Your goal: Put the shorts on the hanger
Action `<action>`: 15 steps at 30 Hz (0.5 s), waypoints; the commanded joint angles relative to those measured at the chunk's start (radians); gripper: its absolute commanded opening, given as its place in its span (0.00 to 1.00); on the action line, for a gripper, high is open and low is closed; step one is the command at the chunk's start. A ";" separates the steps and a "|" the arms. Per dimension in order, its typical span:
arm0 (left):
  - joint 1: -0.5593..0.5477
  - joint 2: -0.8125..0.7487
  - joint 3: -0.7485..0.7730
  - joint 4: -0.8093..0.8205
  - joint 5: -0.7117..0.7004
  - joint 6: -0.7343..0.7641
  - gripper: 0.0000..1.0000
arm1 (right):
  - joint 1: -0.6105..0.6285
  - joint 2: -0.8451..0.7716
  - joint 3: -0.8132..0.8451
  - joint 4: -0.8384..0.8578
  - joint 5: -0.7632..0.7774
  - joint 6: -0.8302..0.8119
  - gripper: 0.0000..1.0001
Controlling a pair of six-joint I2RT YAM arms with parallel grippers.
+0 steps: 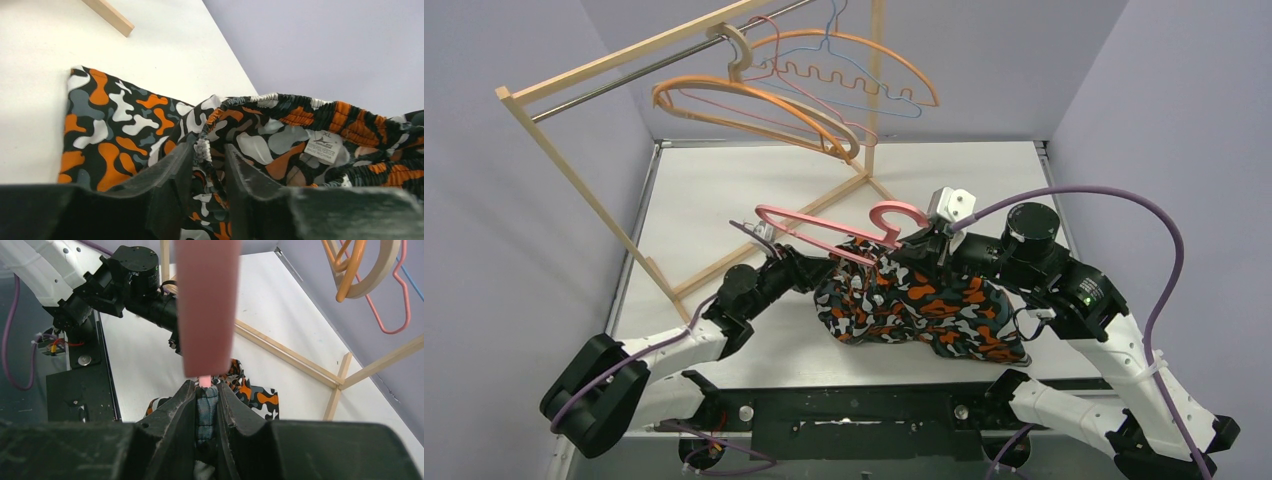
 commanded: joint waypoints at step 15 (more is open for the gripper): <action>0.141 -0.311 0.131 -0.399 0.013 0.036 0.00 | 0.008 -0.082 0.025 -0.199 0.191 0.011 0.00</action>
